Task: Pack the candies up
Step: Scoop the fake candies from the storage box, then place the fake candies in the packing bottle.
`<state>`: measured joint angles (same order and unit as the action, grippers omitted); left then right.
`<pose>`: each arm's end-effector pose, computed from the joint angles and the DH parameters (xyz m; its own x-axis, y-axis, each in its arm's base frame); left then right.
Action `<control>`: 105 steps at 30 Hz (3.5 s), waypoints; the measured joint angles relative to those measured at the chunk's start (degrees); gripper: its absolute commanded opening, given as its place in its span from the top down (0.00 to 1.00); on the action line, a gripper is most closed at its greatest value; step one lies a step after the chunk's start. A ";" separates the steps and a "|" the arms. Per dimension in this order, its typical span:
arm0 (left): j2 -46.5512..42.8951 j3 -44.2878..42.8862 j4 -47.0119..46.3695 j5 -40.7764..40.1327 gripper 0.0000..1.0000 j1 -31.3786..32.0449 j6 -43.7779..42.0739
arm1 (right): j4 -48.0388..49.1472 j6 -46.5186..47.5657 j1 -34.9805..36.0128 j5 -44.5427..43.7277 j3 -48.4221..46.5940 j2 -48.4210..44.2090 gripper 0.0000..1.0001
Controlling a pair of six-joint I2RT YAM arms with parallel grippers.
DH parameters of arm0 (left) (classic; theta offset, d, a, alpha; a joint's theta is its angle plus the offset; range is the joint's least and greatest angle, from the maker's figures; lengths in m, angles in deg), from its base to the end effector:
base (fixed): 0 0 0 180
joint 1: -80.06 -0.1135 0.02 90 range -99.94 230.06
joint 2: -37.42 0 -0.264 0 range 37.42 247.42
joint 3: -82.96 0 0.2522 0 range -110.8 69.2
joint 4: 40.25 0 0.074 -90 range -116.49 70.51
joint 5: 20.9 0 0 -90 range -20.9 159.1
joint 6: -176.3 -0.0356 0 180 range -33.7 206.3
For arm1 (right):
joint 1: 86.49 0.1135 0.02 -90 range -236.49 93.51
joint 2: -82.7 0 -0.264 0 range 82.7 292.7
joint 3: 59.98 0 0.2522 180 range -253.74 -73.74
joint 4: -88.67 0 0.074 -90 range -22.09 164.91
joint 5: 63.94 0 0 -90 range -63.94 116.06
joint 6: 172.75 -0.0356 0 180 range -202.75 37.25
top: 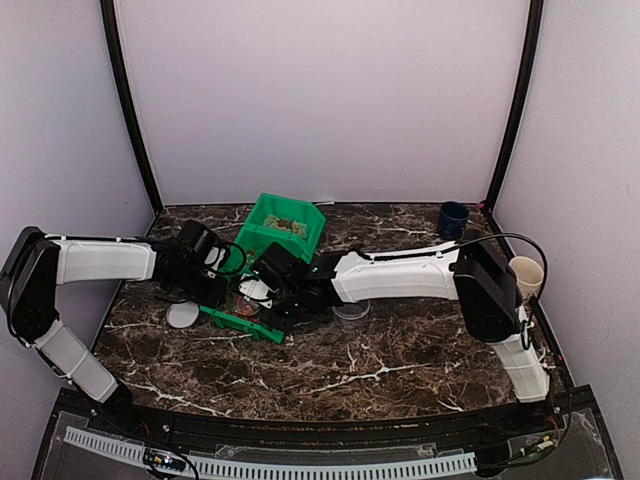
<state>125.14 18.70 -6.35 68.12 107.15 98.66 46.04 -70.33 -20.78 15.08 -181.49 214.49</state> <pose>0.2673 -0.1361 0.1846 -0.8280 0.1831 -0.5299 0.2763 0.9557 -0.1014 0.2159 0.4619 0.1784 -0.1382 -0.8194 -0.5563 -0.8983 0.3402 -0.2781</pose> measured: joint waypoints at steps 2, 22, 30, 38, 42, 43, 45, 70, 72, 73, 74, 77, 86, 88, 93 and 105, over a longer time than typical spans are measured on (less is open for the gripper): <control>-0.02 0.00 -0.52 -0.11 1.00 0.46 -0.15 | 6.12 -1.20 -0.66 1.22 7.10 -3.41 1.00; -0.33 -0.02 -0.76 1.95 1.00 0.13 0.13 | 40.15 -3.52 -3.02 7.17 34.64 -14.82 1.00; -0.46 -0.07 -0.85 2.45 1.00 -1.05 0.96 | 43.65 -4.09 -3.48 7.39 39.69 -17.18 1.00; -0.55 -0.09 -1.36 5.35 1.00 -0.79 1.44 | 51.15 -4.87 -3.50 7.76 47.67 -22.67 1.00; -0.57 -0.09 -1.14 4.11 1.00 -1.79 1.99 | 52.46 -5.03 -3.67 6.29 50.71 -24.87 1.00; -0.61 -0.09 -1.16 3.74 1.00 -1.95 2.10 | 52.43 -5.03 -3.78 5.95 51.39 -25.22 1.00; -0.76 -0.09 -1.18 2.95 1.00 -2.49 2.36 | 52.35 -5.01 -4.02 5.40 52.46 -25.51 1.00; -1.57 -0.24 -1.42 4.00 1.00 -2.82 3.32 | 45.20 -5.01 -6.58 -1.55 65.40 -49.11 1.00; -1.57 -0.24 -1.42 4.13 1.00 -2.82 3.32 | 42.45 -5.03 -7.23 -1.92 66.23 -51.67 1.00; -1.57 -0.24 -1.42 4.20 1.00 -2.82 3.32 | 40.94 -5.03 -7.56 -2.08 66.58 -53.11 1.00; -1.57 -0.24 -1.42 4.22 1.00 -2.82 3.32 | 39.36 -5.05 -7.85 -2.29 66.73 -54.47 1.00; -1.57 -0.24 -1.42 4.48 1.00 -2.82 3.32 | 35.60 -5.33 -8.39 -2.82 66.99 -57.44 1.00; -1.57 -0.24 -1.42 4.81 1.00 -2.82 3.32 | 23.32 -10.08 -8.50 -4.11 67.25 -61.11 1.00; -1.57 -0.24 -1.42 4.83 1.00 -2.82 3.32 | 20.37 -11.65 -8.50 -4.09 67.25 -61.31 1.00; -1.57 -0.24 -1.42 4.87 1.00 -2.82 3.32 | 14.23 -15.17 -8.50 -3.78 66.27 -62.07 1.00; -1.57 -0.24 -1.42 4.92 1.00 -2.82 3.34 | 4.61 -19.80 -8.17 -2.95 61.20 -61.11 1.00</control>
<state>123.57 18.46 -7.77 73.04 104.33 102.01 50.66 -90.13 -28.95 12.13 -120.29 153.38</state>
